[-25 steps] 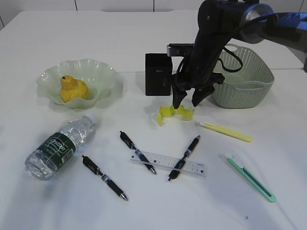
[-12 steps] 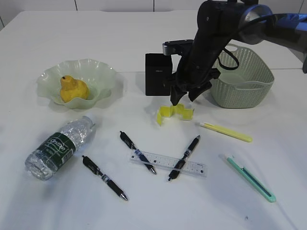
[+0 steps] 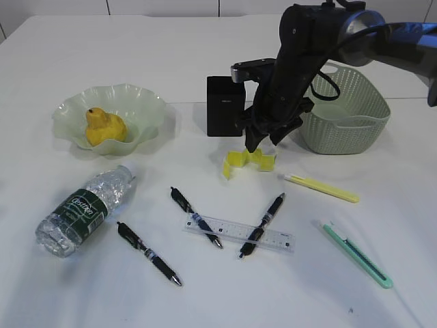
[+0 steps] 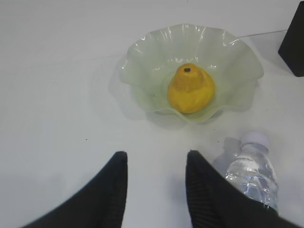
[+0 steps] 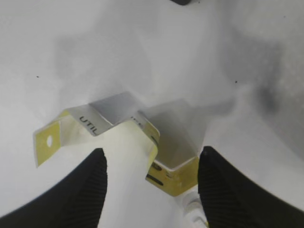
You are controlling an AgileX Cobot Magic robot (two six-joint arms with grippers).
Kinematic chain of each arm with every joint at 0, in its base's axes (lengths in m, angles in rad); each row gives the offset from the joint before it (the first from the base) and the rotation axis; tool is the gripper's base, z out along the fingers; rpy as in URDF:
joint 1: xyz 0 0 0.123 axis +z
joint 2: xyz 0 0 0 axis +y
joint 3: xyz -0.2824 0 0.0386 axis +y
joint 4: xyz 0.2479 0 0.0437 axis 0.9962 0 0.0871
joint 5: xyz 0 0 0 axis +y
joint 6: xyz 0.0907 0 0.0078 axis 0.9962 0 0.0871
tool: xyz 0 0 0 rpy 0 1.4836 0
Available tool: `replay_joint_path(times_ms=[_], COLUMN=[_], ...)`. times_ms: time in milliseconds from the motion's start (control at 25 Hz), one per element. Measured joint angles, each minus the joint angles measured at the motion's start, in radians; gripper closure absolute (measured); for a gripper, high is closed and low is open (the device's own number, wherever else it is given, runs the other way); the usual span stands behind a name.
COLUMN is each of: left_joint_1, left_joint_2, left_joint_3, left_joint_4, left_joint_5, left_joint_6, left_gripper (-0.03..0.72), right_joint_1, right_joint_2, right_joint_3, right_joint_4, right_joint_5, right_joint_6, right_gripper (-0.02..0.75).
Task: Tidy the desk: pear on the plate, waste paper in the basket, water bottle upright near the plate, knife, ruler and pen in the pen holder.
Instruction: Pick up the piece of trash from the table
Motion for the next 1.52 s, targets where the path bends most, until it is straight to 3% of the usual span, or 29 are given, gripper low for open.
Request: replay_joint_path(times_ms=[1520], left_joint_1=[0.000], left_joint_2=[0.000], left_joint_3=[0.000], left_joint_4=[0.000], left_joint_5=[0.026], left_joint_6=[0.000], left_gripper=[0.402], right_joint_1=[0.000], right_joint_2=[0.061], right_joint_3=[-0.001], right_joint_4=[-0.015], right_joint_5=[0.028], right_joint_6=[-0.046], right_gripper=[0.289])
